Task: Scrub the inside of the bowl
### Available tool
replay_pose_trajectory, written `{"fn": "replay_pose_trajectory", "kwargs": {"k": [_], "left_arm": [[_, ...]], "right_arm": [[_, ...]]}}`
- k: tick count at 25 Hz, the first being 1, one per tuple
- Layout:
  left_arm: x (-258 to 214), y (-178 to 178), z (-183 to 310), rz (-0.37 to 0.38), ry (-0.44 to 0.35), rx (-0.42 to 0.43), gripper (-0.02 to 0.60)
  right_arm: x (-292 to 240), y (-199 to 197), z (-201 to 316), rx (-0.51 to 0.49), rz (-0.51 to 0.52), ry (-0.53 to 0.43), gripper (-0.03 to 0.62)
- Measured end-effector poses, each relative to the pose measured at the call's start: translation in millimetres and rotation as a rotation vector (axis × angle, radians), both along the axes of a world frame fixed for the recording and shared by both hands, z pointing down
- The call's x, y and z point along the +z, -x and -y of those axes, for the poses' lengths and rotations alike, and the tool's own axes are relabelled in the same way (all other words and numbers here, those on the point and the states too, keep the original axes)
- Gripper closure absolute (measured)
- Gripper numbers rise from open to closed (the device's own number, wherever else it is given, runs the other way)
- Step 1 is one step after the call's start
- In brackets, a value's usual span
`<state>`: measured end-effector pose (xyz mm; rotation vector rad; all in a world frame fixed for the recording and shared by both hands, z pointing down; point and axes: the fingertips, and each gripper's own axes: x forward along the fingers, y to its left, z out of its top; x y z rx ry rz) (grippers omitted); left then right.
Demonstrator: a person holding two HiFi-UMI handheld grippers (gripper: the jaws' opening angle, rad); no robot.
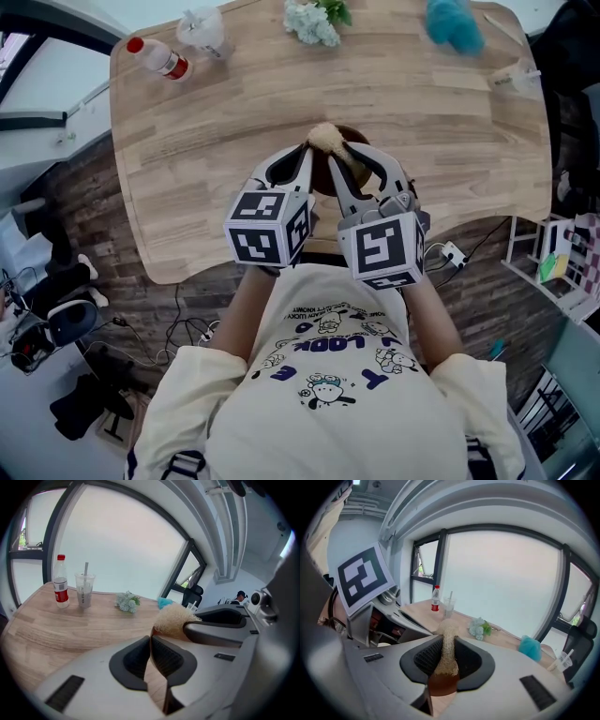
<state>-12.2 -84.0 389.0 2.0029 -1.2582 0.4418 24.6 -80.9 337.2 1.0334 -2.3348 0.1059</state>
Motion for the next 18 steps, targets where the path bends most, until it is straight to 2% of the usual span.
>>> {"fn": "replay_pose_trajectory", "kwargs": {"k": [5,9,16,18], "left_arm": [[-4.0,4.9,0.1,-0.007,-0.013,-0.024,0.535],[-8.3,9.0,2.6,-0.017,-0.031,-0.044,0.534],[-15.0,8.6,9.6,-0.028,-0.07,-0.063,0.526],[-16.7,6.6,10.6,-0.033,-0.08,-0.062,0.526]], "right_arm": [[3.9,-17.0,10.4,0.062,-0.068,-0.037,0.523],[6.2,-24.8,11.8,0.104,-0.06,-0.023,0.523],[18.7,-30.1,3.4,0.197,0.009,0.088,0.523],[25.2,-28.3,0.3,0.226,0.056,0.158,0.523]]}}
